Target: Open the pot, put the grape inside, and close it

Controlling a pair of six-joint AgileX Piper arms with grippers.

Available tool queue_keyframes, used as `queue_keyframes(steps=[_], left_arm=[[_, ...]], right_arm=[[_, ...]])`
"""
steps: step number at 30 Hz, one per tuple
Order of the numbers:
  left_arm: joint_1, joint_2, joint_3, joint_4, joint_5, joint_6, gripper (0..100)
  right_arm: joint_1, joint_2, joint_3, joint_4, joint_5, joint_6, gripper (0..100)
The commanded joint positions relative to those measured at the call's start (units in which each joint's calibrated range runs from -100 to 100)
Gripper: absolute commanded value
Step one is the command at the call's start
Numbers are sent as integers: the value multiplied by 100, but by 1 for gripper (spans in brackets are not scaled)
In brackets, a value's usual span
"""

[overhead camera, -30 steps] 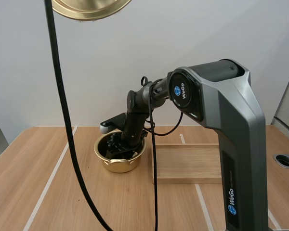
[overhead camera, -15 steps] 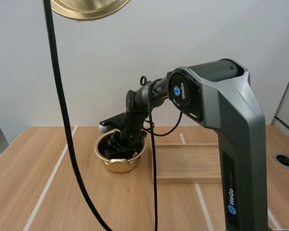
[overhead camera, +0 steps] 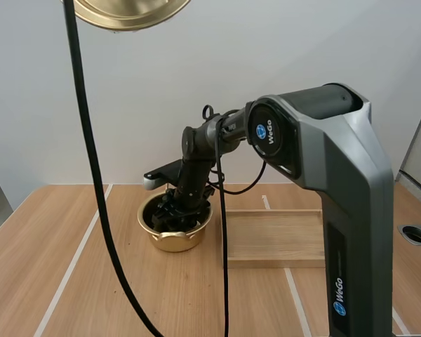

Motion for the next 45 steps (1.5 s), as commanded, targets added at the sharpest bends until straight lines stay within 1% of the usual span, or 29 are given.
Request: queue_keyframes(steps=[1, 18, 25, 31, 34, 37, 40, 45], left_arm=[[-19, -44, -47, 34, -86, -59, 0], [-19, -44, -47, 58, -104, -59, 0], [-19, -44, -47, 59, -223, -59, 0], [-19, -32, -47, 59, -256, -59, 0], [-19, 3, -47, 59, -273, -59, 0], [-19, 61, -47, 59, -273, -110, 0], [-19, 142, -47, 59, -250, -175, 0], [-19, 234, -33, 24, -39, -175, 0]], right_arm=[[-24, -287, 2, -141, 48, 21, 100], [-24, -1079, 2, -274, 253, 69, 100], [-24, -1730, 2, -504, 355, 139, 100], [-47, -2353, 2, -894, 475, 442, 100], [-140, -2682, 2, -904, 692, 461, 100], [-307, -2961, 2, -904, 881, 461, 100], [-536, -3235, 18, -904, 999, 461, 100], [-1035, -3629, 18, -904, 1142, 461, 100]])
